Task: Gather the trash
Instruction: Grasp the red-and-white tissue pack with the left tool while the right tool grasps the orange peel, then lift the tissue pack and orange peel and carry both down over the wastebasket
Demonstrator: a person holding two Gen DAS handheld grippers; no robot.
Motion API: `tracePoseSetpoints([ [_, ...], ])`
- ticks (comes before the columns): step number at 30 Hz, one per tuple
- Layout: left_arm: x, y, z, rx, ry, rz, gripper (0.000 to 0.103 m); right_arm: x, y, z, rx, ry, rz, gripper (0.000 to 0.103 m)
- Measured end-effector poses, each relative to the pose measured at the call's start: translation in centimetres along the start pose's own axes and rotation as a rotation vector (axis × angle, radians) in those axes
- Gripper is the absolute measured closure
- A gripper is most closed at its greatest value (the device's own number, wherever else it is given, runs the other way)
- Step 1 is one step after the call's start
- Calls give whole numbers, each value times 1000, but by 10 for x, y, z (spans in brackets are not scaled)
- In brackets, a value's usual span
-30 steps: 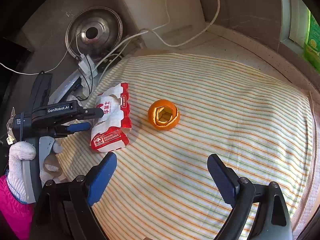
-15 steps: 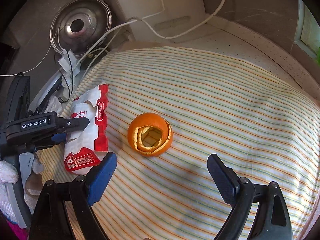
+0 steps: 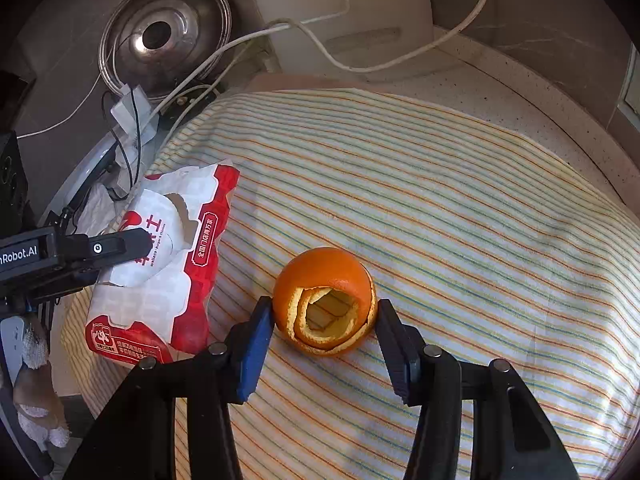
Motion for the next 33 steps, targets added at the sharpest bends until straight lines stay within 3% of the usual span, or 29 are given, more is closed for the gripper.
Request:
tracePoseSetpoints([
  [15, -48, 6, -20, 76, -64, 40, 56, -44, -7, -19, 8, -46, 13, 53],
  [33, -97, 14, -99, 178, -65, 51, 56, -93, 26, -77, 7, -62, 47, 53],
])
Point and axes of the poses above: each gripper's, at about its wrist camera, not at the fingertips, and x roughly the way its jaws point, y to its left, z to its top, the point moved 9 cm from there along x, roughly the way its jaws point, and after that the axes turned 8 degrees about x, right-handed, at the moved point
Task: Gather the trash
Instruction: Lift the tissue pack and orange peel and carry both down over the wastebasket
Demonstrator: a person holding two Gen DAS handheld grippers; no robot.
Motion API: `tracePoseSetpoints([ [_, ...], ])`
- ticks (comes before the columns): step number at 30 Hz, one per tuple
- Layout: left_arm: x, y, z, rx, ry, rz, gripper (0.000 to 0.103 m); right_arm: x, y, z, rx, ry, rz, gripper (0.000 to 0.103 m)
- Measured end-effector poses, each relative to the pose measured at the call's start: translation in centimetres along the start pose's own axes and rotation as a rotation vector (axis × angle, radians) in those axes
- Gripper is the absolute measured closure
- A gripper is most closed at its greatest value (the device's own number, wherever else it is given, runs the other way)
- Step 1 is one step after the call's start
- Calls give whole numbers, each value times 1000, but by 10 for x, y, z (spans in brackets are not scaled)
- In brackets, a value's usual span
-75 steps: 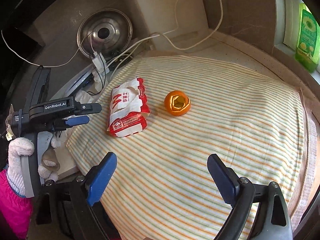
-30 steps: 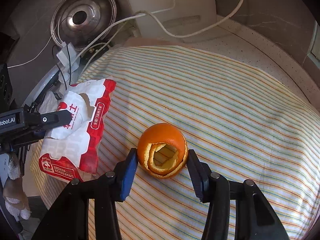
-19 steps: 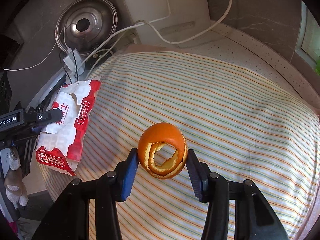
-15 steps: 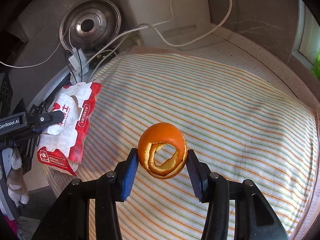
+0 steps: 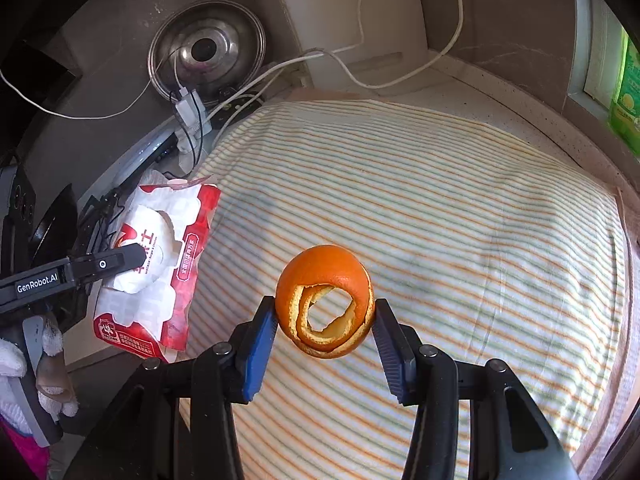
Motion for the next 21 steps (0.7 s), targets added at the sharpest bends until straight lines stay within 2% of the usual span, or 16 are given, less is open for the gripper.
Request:
tracePoseSetpoints([
  [10, -37, 20, -48, 43, -1, 11, 56, -20, 37, -49, 20, 8, 22, 53],
  [21, -64, 61, -101, -3, 35, -9, 56, -32, 78, -95, 4, 24, 35, 53],
])
Point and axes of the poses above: each gripper's, at about its wrist camera, not at the fingertips, and x roughly the way its jaws point, y to its left, z to its top, the point moved 9 cm from there along x, roughly the way its jaws point, and after that the axes turned 8 degrees about x, right-handed, at the moved point
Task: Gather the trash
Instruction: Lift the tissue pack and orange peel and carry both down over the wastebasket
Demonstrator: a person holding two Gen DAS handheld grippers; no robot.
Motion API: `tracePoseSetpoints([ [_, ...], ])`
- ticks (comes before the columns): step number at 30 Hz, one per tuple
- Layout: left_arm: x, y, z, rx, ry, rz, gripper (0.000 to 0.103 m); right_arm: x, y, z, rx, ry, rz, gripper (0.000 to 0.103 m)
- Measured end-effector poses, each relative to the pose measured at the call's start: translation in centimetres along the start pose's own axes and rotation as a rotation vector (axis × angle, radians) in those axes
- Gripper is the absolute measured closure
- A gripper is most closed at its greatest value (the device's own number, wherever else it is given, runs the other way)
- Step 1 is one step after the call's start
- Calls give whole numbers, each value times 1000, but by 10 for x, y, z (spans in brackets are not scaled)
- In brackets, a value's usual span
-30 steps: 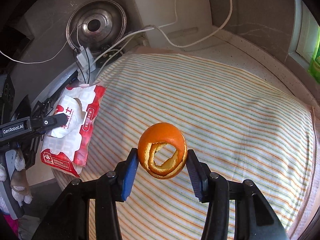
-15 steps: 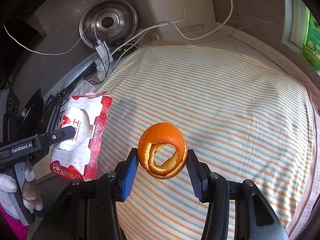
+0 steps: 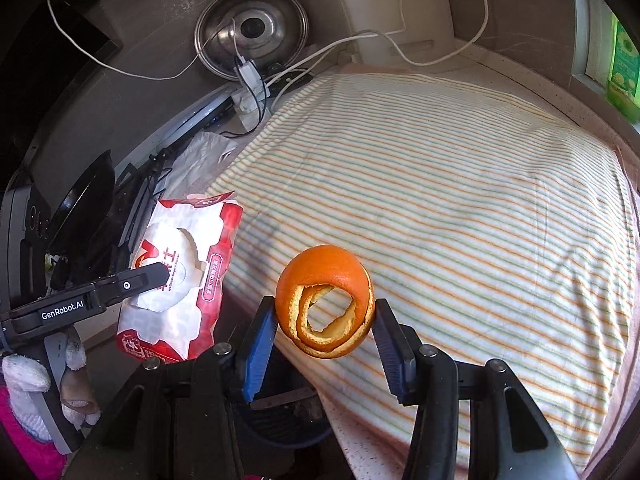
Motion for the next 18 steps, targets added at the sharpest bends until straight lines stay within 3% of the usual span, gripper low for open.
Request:
tracePoseSetpoints([
  [18, 13, 57, -100, -14, 164, 16, 56, 28, 51, -87, -26, 113, 2, 53],
])
Point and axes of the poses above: each gripper's, at about its wrist camera, not at the fingertips, and x roughly the way its jaws point, y to its left, z to its top, the point moved 9 cm from there along x, roughly the way its jaws point, and after that the axes turned 8 degrees about x, right-handed, at the moved point
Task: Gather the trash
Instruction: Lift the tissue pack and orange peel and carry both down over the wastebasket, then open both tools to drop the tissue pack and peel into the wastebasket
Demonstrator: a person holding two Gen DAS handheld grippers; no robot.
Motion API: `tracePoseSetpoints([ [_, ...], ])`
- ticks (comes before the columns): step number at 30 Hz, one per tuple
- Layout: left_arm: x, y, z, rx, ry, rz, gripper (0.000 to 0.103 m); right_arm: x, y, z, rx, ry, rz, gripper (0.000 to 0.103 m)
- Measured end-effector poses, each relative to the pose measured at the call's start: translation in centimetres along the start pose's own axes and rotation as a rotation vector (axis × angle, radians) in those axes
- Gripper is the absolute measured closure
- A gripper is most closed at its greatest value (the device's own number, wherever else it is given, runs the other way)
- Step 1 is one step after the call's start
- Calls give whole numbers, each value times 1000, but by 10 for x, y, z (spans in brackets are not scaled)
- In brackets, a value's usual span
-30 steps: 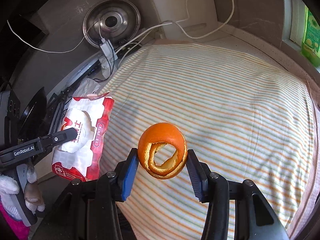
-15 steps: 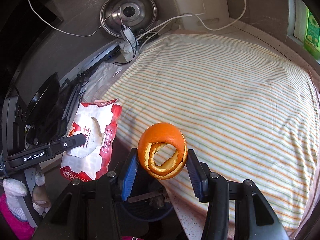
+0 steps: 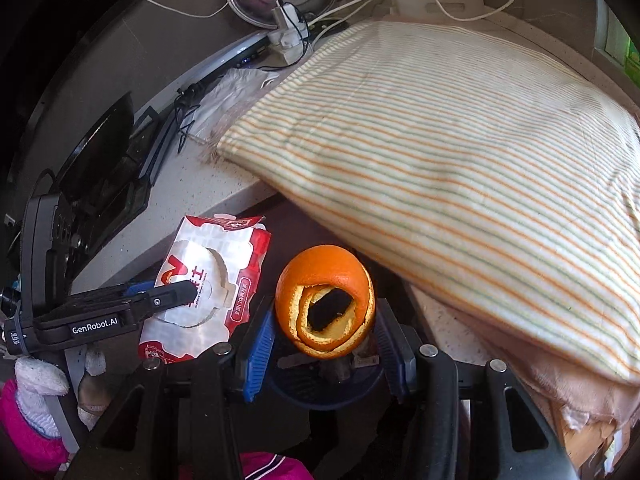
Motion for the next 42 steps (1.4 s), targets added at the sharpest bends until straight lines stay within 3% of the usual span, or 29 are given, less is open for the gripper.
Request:
tracePoseSetpoints([
  [9, 26, 19, -35, 12, 78, 26, 56, 23, 14, -36, -18, 62, -20, 53],
  [20, 66, 30, -55, 22, 163, 53, 56, 56, 15, -74, -47, 133, -64, 53],
  [33, 96, 51, -65, 22, 227, 85, 56, 95, 13, -87, -71, 198, -110, 53],
  [42, 103, 45, -64, 20, 227, 106, 55, 108, 11, -81, -63, 213, -130, 52],
])
Point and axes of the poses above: each gripper's, at about its wrist camera, not at the fingertips, and x roughly the way its jaws point, y to its left, z to its top, the point moved 9 cm from there along x, roughly the way its jaws point, and after that the axes turned 8 degrees about x, right-handed, at the moved point
